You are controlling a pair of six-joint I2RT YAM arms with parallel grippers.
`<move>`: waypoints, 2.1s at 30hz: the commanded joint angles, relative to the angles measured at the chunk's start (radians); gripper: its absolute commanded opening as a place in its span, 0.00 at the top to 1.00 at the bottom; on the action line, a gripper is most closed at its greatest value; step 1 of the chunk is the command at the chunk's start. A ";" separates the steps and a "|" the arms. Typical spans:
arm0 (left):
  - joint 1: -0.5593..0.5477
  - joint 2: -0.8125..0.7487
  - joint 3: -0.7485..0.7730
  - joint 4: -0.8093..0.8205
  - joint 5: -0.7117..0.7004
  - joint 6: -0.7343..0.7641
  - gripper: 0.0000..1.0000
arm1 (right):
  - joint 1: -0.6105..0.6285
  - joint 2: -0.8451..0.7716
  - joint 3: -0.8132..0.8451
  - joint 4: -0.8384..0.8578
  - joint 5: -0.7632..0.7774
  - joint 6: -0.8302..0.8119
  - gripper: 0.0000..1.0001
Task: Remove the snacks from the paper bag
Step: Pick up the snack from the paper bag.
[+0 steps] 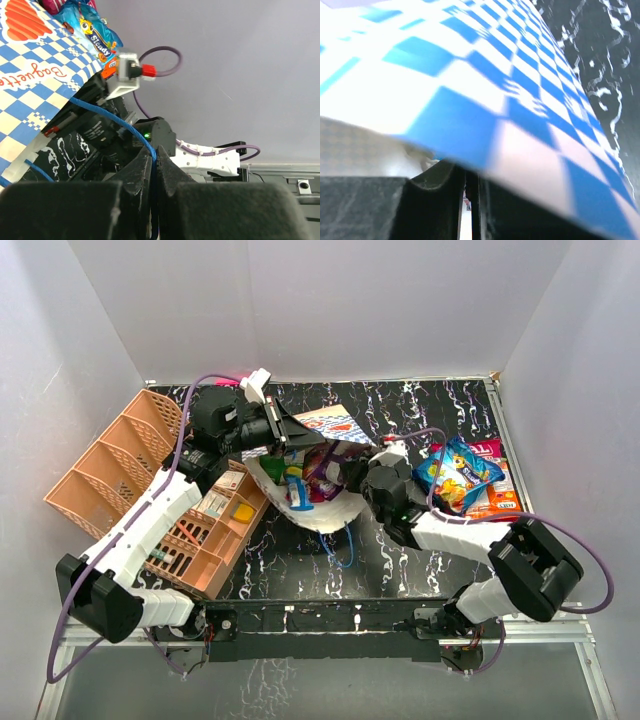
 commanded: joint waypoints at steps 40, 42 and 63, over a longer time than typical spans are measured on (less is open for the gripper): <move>-0.004 -0.055 -0.085 0.085 0.054 -0.061 1.00 | -0.028 0.216 0.156 -0.051 -0.070 0.178 0.75; -0.004 -0.057 -0.093 0.089 0.051 -0.064 1.00 | -0.025 0.150 0.129 -0.052 -0.109 0.148 0.83; -0.001 -0.031 -0.075 0.084 0.035 -0.032 1.00 | -0.026 -0.727 0.042 -0.723 -0.221 -0.270 0.92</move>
